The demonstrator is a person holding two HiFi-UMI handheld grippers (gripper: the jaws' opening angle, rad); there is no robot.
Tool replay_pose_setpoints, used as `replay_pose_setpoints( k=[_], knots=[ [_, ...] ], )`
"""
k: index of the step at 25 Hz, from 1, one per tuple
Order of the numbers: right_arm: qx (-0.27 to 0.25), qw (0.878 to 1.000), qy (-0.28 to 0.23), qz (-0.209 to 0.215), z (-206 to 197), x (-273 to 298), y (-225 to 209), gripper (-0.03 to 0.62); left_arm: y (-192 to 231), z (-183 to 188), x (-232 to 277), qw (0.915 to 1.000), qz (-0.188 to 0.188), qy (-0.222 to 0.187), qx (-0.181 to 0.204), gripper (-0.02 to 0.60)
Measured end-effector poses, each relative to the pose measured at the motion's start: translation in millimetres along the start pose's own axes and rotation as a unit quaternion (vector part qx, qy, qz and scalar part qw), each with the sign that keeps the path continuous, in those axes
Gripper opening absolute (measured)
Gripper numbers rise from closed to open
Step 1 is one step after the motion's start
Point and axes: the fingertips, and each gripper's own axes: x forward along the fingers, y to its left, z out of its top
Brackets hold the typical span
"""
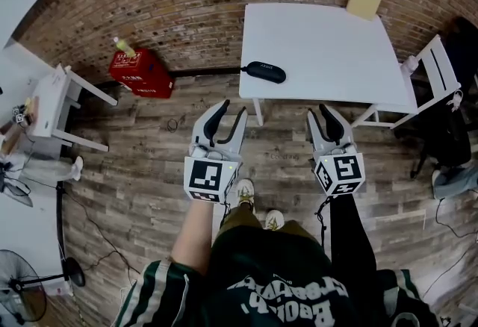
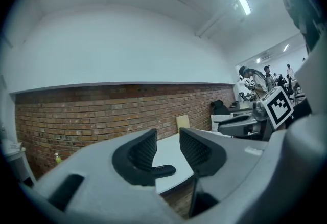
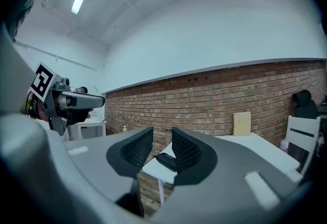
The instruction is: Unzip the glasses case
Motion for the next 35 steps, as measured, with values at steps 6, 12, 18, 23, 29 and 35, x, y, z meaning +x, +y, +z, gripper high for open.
replay_pose_setpoints(
  k=[6,12,18,23,29,35],
  knots=[
    [0.003,1.000,-0.004,-0.011,3.4,42.2,-18.7,0.132,22.5,-0.5,44.8,0.9998,-0.018,-0.007,0.004,0.147],
    [-0.010,1.000,0.004,-0.026,6.5,94.7,-36.7,0.133,55.5,-8.3,108.3,0.9986,-0.052,-0.010,0.001,0.147],
    [-0.007,0.998,0.007,-0.055,11.7,159.9,-60.4,0.135,87.6,-12.4,180.6,0.9946,-0.103,-0.012,-0.001,0.147],
    [0.020,0.996,0.006,-0.081,12.5,208.1,-74.0,0.135,111.2,-28.3,228.0,0.9892,-0.146,0.002,-0.002,0.147],
    [0.014,0.994,0.024,-0.106,1.9,243.9,-85.6,0.135,125.2,-45.4,268.3,0.9811,-0.193,0.015,0.004,0.147],
    [0.022,0.989,0.050,-0.134,-20.8,249.3,-94.8,0.135,114.2,-85.0,291.3,0.9622,-0.260,0.075,0.033,0.126]
  ],
)
